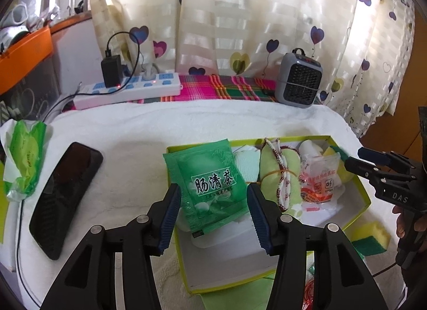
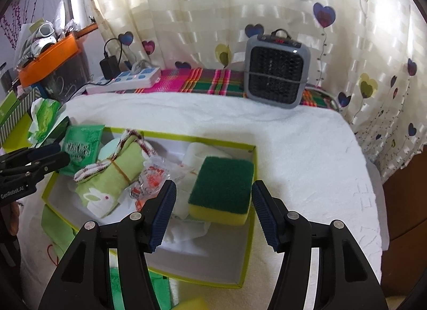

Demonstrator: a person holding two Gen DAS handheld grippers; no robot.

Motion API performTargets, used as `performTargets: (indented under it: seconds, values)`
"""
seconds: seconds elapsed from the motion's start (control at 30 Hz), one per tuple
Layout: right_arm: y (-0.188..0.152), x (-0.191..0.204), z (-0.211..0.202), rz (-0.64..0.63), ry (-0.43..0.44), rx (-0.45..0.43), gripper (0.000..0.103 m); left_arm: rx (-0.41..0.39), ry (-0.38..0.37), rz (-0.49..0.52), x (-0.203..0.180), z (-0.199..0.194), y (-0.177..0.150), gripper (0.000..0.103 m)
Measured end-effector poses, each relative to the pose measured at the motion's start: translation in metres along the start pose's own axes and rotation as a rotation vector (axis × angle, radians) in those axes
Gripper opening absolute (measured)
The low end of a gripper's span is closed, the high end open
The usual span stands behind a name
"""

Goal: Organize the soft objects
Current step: 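Lower the tea packet and sponge into the box and open both grippers, then withdraw both open grippers from the box toward the red knot tassel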

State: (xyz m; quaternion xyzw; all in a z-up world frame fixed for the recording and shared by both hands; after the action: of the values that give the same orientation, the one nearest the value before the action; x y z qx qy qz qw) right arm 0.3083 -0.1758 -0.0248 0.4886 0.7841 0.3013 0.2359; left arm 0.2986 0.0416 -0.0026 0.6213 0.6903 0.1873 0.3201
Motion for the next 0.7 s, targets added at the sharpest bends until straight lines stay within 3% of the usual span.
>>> performTargets:
  seconds: [0.3,0.7]
  values:
    - [-0.001,0.006,0.013,0.039,0.083,0.022,0.06,-0.001,0.011,-0.009,0.005,0.0,0.001,0.05]
    - [-0.002,0.008,0.011,0.03,0.09,0.018,0.06,-0.008,0.024,-0.002,0.006,-0.003,0.002,0.05]
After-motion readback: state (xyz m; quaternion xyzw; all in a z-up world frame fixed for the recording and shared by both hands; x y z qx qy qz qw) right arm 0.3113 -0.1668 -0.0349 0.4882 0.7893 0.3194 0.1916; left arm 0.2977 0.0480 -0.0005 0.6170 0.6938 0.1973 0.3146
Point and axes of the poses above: each gripper's, at about its wrist camera, not at the fingertips, and z roughly the way its jaws point, x to its left, y to its top, the point moved 10 cm from there along z, roughly the way its jaws point, and after that the axes turned 8 degrees about -z, right-handed, at the moved point
